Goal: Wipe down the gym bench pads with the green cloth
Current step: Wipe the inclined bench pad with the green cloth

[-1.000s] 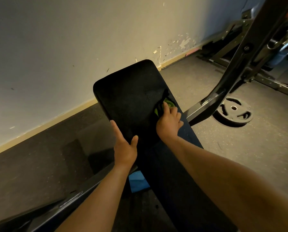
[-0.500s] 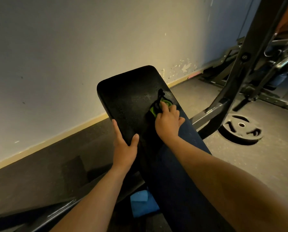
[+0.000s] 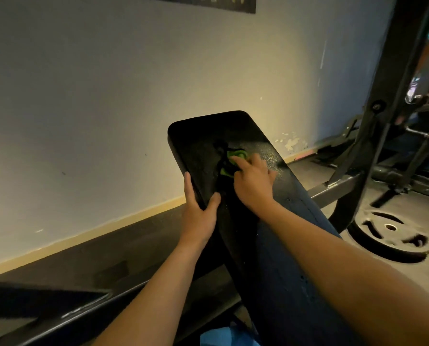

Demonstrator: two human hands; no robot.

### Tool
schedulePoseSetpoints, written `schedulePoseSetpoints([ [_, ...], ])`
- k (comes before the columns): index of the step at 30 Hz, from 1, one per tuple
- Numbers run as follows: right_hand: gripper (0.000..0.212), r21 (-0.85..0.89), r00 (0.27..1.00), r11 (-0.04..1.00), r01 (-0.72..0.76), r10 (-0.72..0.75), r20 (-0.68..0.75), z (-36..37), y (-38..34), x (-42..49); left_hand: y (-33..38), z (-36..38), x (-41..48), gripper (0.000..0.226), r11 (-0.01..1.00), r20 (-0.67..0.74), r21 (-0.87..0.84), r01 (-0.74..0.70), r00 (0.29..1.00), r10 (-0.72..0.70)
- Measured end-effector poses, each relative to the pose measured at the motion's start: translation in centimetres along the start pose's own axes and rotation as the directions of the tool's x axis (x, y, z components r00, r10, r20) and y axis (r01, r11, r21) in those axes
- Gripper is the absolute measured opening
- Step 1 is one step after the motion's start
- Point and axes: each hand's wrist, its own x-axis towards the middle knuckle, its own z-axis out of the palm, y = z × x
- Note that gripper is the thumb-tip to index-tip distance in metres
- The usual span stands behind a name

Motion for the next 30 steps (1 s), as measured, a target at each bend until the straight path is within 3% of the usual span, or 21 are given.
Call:
schedulePoseSetpoints([
  [2, 0.043, 0.058, 0.993, 0.992, -0.115, 0.115, -0.002, -0.1, -0.5, 0.2, 0.0, -0.1, -0.2, 0.082, 1.000, -0.014, -0.004, -0.001, 1.000, 0.001],
  [7, 0.036, 0.170, 0.985, 0.971, 0.167, -0.171, 0.009, 0.7, -2.4, -3.8, -1.0, -0.8, -0.6, 0.077, 0.999, 0.021, -0.043, -0.009, 1.000, 0.010],
  [9, 0.033, 0.208, 0.976, 0.955, 0.211, -0.219, 0.017, 0.5, -2.6, -5.4, -1.3, -1.5, -1.0, 0.075, 0.998, 0.076, -0.059, 0.001, 0.997, 0.004],
  [14, 0.036, -0.005, 0.949, 0.950, 0.313, -0.312, 0.053, 0.1, -2.9, -6.2, -2.1, -3.1, -1.9, 0.063, 0.996, 0.151, -0.079, 0.050, 0.988, -0.038],
  [20, 0.049, -0.081, 0.944, 0.948, 0.308, -0.294, 0.152, 0.9, -5.4, -3.9, -1.8, -2.9, -2.5, 0.037, 0.985, 0.029, -0.151, 0.079, 0.997, -0.076],
  [23, 0.039, -0.084, 0.932, 0.929, 0.360, -0.354, 0.083, 1.2, -5.7, -5.6, -1.5, -2.8, -3.1, 0.036, 0.976, -0.013, -0.209, 0.059, 0.998, -0.063],
  [26, 0.030, -0.129, 0.892, 0.883, 0.452, -0.444, 0.086, 1.6, -5.6, -7.9, -1.8, -2.4, -4.0, 0.032, 0.956, -0.180, -0.289, -0.050, 0.984, -0.003],
  [28, 0.035, -0.055, 0.892, 0.895, 0.442, -0.432, 0.133, 0.9, -5.9, -7.7, -1.9, -2.4, -4.6, 0.035, 0.932, -0.216, -0.348, -0.105, 0.976, 0.029],
  [30, 0.047, 0.088, 0.881, 0.910, 0.406, -0.415, 0.227, -0.3, -6.2, -6.4, -1.3, -2.4, -4.8, 0.039, 0.926, -0.153, -0.357, -0.120, 0.986, 0.068],
])
